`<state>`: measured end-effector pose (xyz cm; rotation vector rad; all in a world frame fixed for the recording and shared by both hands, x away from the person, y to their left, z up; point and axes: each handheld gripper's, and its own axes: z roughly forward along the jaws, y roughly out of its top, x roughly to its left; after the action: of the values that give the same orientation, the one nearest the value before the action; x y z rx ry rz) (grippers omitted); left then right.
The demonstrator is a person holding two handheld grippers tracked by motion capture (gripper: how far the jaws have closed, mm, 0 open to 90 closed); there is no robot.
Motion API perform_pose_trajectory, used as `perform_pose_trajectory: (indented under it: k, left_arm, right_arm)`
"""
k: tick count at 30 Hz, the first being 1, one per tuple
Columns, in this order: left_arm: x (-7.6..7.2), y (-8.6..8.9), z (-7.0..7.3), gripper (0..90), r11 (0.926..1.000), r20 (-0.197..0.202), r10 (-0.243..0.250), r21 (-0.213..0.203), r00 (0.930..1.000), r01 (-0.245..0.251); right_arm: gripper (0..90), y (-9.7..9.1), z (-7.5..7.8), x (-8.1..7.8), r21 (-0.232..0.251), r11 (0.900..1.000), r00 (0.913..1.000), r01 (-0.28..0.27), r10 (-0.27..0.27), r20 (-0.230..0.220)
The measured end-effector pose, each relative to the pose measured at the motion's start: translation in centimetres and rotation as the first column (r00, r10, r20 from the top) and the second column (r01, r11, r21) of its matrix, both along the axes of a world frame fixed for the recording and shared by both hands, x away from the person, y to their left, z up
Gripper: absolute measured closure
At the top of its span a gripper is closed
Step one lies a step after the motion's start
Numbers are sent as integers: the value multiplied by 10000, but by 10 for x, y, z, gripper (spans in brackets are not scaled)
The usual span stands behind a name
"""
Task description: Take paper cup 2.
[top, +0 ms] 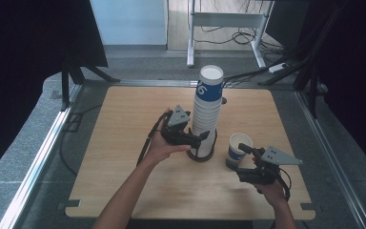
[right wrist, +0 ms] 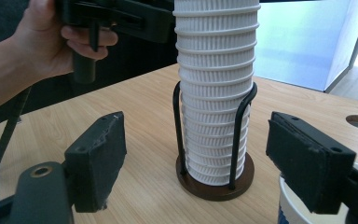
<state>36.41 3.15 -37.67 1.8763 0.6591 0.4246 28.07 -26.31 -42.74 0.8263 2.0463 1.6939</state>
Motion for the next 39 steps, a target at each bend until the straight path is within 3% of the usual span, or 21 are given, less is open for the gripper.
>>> perform_pose_trajectory:
  k: [5, 13, 20, 24, 28, 30, 39]
  left_arm:
    - [9, -8, 2, 46, 9999, -31, 122, 99, 9999, -122]
    - [16, -19, 1, 69, 9992, 255, 197, 345, 9995, -206]
    - [18, -17, 0, 120, 9994, 315, 144, 309, 9994, -154]
    - [19, -16, 0, 122, 9993, 281, 87, 368, 9996, -97]
    - [19, -16, 0, 123, 9993, 329, 73, 351, 9994, -85]
    - [19, -16, 0, 123, 9993, 315, 76, 376, 9995, -87]
    - [19, -16, 1, 124, 9991, 267, 70, 416, 9996, -81]
  right_arm:
    - [203, 1, -2, 1, -81, 9999, 10000, -73, 72, -24]
    - [203, 2, -3, 1, -132, 9997, 9997, -198, 197, -122]
    - [215, 1, -2, 1, 105, 9999, 10000, 45, -45, 8]
    - [215, 2, 1, 3, -60, 10000, 10000, -26, 26, -32]
    - [220, 5, 11, 11, -297, 9993, 9998, -211, 212, 40]
    - [230, 7, 18, 16, -444, 9990, 9998, -49, 58, 196]
    - [232, 10, 66, 41, -448, 9977, 9975, -499, 520, 468]
